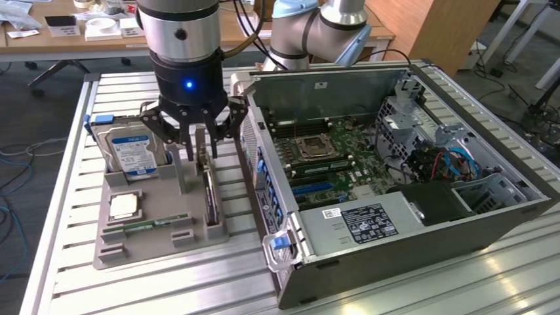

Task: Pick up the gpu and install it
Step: 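Pick up the gpu and move the gpu toward the slot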

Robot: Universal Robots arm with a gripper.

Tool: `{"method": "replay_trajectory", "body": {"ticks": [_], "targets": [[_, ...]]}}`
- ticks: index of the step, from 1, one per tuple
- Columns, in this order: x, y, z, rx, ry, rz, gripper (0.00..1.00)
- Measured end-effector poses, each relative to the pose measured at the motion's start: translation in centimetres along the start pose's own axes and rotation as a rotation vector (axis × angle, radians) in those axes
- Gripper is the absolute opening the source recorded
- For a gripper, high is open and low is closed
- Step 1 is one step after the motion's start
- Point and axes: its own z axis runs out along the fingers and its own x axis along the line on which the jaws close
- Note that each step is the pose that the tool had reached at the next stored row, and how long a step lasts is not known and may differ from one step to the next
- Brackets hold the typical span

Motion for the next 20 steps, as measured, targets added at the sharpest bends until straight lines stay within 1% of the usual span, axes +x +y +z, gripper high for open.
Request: {"method": "replay_trajectory", "body": {"ticks": [13, 20], "targets": [[0.0, -0.05, 1.19, -0.0001, -0.0001, 0.000, 0.42], [0.0, -0.06, 1.28, 0.0000, 0.0000, 0.000, 0.42]]}}
